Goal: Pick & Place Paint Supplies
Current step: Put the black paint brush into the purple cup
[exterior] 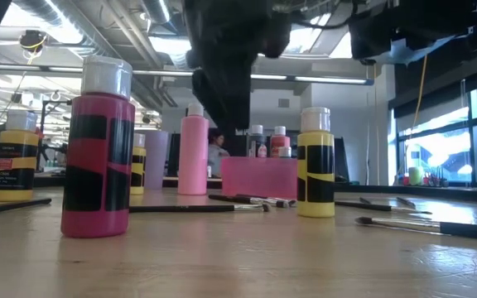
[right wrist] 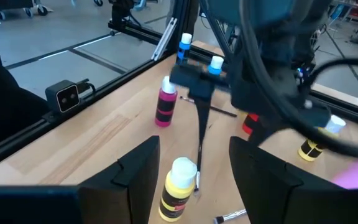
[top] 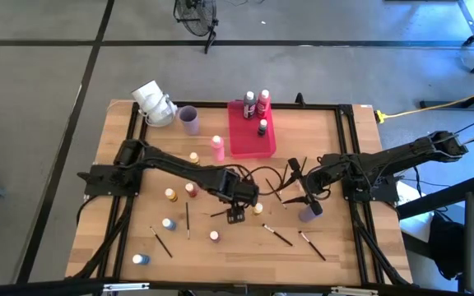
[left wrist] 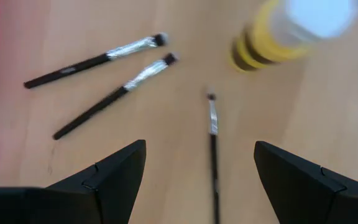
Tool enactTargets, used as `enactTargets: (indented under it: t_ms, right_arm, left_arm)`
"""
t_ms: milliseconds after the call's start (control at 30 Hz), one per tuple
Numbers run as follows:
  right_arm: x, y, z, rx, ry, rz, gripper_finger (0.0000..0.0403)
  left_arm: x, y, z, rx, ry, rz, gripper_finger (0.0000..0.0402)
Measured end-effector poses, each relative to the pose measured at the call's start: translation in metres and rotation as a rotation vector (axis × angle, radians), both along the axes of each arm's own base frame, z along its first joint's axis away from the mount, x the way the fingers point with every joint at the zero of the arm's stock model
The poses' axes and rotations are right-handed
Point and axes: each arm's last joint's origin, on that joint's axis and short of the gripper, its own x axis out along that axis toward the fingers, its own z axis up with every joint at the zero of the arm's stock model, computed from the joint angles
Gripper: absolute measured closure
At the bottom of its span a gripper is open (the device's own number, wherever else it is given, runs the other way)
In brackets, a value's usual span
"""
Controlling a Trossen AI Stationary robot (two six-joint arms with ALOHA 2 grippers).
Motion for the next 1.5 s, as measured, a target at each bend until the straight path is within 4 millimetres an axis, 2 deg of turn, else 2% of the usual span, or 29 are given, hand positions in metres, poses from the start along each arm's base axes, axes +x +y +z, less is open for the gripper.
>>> enactTargets:
  t_ms: [233, 733, 1233, 1500]
  right_arm:
    - [-0.010, -0.003, 0.009, -0.024, -0.036, -0.048, 0.0206]
    - [-0.049, -0.010, 0.030, -0.025, -0.087, -0.233, 0.0206]
    - [-0.081, -0.018, 0.040, 0.023, -0.136, -0.240, 0.0206]
    - [-0.084, -0.019, 0.039, 0.027, -0.121, -0.242, 0.0206]
  left_arm:
    - [0.006, 0.004, -0.008, 0.012, -0.013, 0.049, 0.0105]
    - [0.011, 0.000, -0.024, 0.014, -0.008, 0.037, 0.0105]
    - [0.015, 0.002, -0.026, -0.005, -0.034, 0.029, 0.0105]
    - [0.026, 0.000, -0.037, -0.042, -0.070, -0.016, 0.0105]
